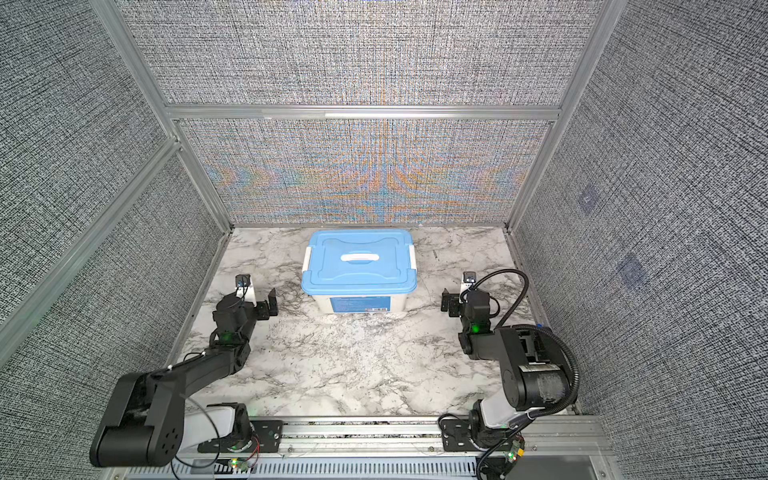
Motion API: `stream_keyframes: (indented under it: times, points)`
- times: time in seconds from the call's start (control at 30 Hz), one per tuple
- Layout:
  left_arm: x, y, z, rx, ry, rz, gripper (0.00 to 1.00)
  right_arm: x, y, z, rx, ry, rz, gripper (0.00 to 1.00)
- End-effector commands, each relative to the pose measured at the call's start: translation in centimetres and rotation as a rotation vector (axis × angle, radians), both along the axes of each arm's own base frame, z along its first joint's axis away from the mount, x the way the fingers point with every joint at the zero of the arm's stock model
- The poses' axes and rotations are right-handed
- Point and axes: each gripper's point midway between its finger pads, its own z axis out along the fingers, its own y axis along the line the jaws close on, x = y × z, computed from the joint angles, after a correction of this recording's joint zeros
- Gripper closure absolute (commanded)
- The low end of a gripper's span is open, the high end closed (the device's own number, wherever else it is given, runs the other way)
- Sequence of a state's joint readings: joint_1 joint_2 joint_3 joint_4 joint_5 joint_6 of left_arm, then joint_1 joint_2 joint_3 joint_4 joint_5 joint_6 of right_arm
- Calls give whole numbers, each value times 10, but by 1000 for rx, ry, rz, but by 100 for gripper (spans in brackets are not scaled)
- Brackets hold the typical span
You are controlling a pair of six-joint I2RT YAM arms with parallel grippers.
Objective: Organize the chemistry lab equipment
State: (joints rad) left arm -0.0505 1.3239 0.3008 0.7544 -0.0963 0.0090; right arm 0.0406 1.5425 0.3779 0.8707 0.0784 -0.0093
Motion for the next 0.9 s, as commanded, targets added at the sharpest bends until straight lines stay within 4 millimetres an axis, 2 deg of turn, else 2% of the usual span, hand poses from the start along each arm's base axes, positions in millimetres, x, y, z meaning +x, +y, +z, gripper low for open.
stream_keyframes:
  times: [0.0, 0.13, 0.23, 0.5, 0.53, 0.6, 0.87]
  points:
    - [11, 8, 12, -11, -93, 52, 1, 2, -2, 5, -1, -23, -11, 1]
    - [15, 8, -1, 10, -138, 45, 1, 2, -2, 5, -1, -22, -12, 1]
    - [18, 8, -7, -12, -67, 45, 1, 2, -1, 5, 0, -22, -11, 1]
    - [25, 22, -8, -24, -48, 116, 1, 1, -1, 6, -1, -26, -10, 1]
    - [24, 22, -8, -25, -49, 114, 1, 1, 1, 6, -7, -27, 5, 1]
    - [24, 22, -8, -23, -51, 114, 1, -1, 21, 7, -57, -43, 81, 1]
    - [24, 22, -8, -23, -51, 113, 1, 0, 20, 7, -48, -37, 79, 1]
